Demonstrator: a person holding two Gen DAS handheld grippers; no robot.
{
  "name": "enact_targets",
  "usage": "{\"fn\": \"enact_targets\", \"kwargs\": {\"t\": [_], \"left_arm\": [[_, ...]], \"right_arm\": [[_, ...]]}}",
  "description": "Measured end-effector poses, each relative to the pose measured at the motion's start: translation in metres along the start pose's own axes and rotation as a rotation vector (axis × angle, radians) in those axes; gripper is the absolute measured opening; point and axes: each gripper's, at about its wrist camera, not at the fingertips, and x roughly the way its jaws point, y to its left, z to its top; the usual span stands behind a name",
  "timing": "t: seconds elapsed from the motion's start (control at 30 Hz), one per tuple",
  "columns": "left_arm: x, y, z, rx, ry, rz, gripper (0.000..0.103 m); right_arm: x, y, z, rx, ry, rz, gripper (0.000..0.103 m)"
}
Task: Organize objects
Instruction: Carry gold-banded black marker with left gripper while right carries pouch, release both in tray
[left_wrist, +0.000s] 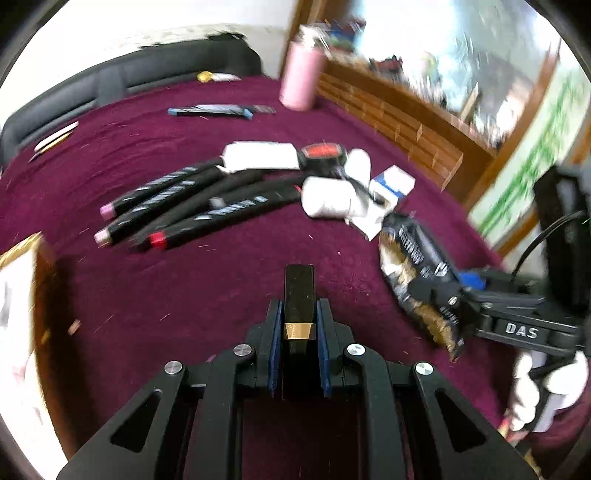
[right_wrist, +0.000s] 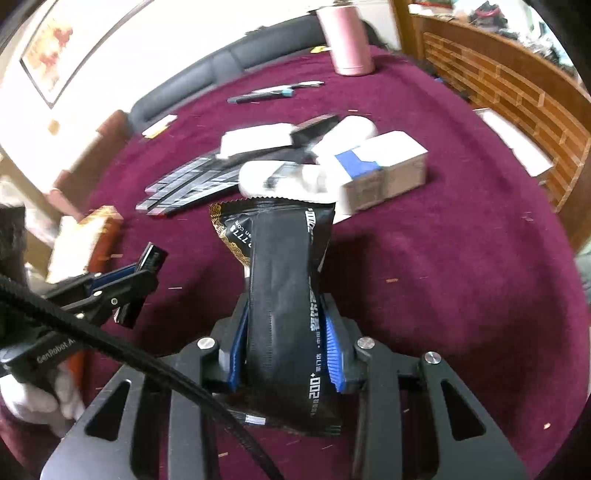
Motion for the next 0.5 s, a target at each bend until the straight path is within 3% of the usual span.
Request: {"fn": "enact_targets", "kwargs": {"t": [0.1, 0.27, 0.5], "left_arm": [[-0.047, 0.026, -0.011, -0.077, -0.085, -0.004, 0.014], [-0.122, 0.087, -0.033, -0.168, -0.189, 0.126, 0.014], [-0.155, 0.165, -0.061, -0.287, -0.204, 0.311, 0.014]], "right_arm": [[-0.008, 0.027, 0.006, -0.031, 0.0, 0.087, 0.033], [0.002, 0.091, 0.021, -0.083, 0.069, 0.284, 0.034], [0.06, 0.2, 0.026, -0.175, 0.201, 0.395, 0.034]]}}
